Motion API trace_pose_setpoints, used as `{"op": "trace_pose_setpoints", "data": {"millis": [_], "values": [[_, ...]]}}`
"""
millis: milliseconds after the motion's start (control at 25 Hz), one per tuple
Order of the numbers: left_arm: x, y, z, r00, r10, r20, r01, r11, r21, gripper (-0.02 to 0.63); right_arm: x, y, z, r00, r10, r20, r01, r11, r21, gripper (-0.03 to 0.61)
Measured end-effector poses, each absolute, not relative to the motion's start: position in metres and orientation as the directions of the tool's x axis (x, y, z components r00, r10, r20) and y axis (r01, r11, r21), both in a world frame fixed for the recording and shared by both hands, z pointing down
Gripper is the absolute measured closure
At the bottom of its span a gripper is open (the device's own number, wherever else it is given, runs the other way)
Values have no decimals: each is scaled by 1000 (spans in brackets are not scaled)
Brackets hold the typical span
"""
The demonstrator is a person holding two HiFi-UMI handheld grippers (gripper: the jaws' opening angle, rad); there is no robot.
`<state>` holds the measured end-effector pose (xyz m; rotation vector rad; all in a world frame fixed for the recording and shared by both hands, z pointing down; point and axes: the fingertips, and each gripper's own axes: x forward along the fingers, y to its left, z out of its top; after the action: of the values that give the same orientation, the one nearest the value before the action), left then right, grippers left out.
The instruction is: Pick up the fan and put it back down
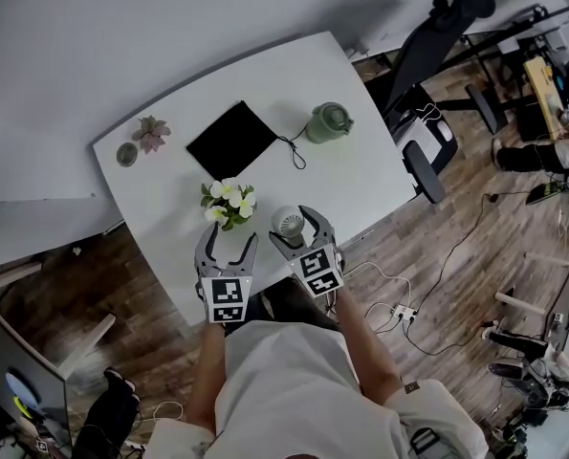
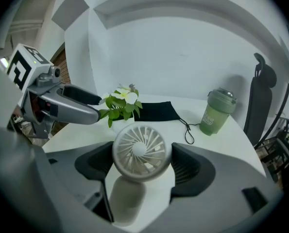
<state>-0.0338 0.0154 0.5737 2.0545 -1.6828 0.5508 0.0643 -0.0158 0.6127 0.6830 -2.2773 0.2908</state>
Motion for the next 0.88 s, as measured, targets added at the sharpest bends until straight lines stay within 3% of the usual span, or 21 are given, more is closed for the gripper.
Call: {"op": "trace_pose_setpoints", "data": {"millis": [880], "values": [[-35,22,601,202,-778,595,-979,-179,99,273,45,-9,687,-559,-268,785,-519,851,-80,207]]}}
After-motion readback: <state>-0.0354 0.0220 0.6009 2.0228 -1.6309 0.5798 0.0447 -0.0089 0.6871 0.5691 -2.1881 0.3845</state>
